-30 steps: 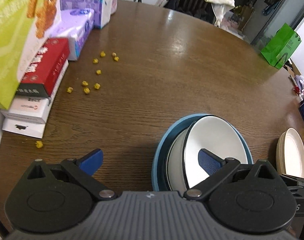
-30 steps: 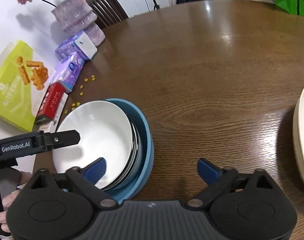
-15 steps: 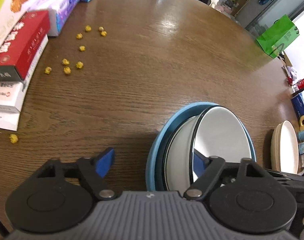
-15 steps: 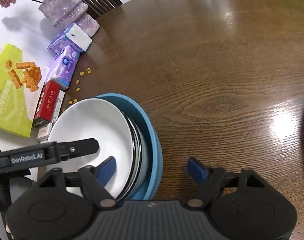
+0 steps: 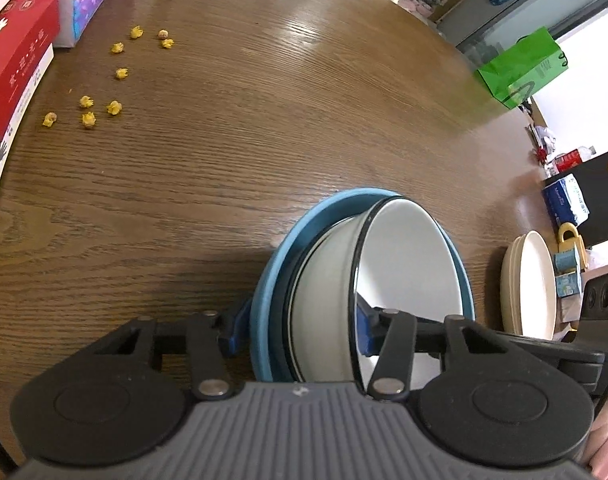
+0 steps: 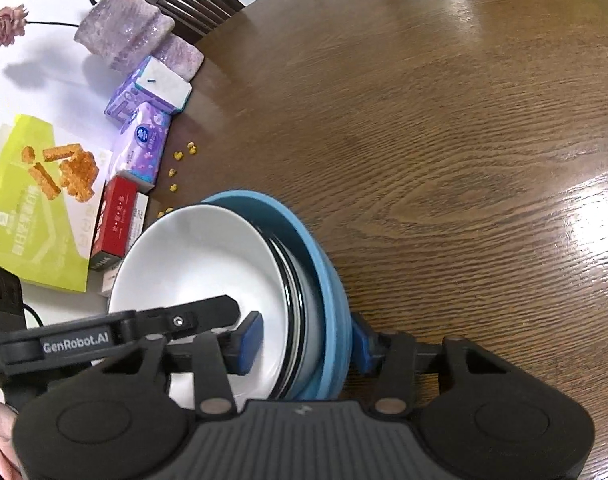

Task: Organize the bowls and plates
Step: 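Close the left gripper on the blue bowl rim while the right gripper closes too, then lift and carry the blue bowl stack with both grippers toward the cream plates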

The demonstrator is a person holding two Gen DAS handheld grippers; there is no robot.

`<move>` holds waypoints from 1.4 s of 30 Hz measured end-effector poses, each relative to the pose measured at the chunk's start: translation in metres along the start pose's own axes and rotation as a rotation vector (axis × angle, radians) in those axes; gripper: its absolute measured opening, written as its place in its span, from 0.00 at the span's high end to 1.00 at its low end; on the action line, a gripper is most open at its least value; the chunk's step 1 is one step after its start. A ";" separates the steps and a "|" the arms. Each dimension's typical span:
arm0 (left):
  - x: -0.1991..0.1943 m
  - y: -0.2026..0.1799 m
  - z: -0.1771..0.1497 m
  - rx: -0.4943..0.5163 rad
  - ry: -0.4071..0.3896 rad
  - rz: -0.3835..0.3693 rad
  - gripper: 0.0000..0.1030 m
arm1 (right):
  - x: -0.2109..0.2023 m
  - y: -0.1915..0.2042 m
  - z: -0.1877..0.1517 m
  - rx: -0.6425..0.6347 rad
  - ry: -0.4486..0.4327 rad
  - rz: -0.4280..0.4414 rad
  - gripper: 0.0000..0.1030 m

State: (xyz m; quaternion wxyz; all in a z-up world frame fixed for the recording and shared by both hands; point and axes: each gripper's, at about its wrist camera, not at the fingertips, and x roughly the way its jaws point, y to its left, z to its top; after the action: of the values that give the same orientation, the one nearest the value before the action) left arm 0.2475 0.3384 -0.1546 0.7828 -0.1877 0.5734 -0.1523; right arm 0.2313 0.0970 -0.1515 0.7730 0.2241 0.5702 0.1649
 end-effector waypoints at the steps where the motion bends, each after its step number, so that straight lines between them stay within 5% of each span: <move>1: 0.000 0.000 0.000 0.003 0.000 -0.001 0.52 | 0.000 0.000 0.000 0.004 -0.001 0.001 0.57; 42: -0.009 -0.028 -0.017 0.036 -0.056 0.026 0.51 | -0.029 -0.006 -0.011 -0.016 -0.071 0.029 0.62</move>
State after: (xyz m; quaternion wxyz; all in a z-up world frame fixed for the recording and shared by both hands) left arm 0.2276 0.3154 -0.1380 0.8037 -0.1702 0.5508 -0.1474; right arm 0.2120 0.0788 -0.1343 0.7919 0.2318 0.5378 0.1729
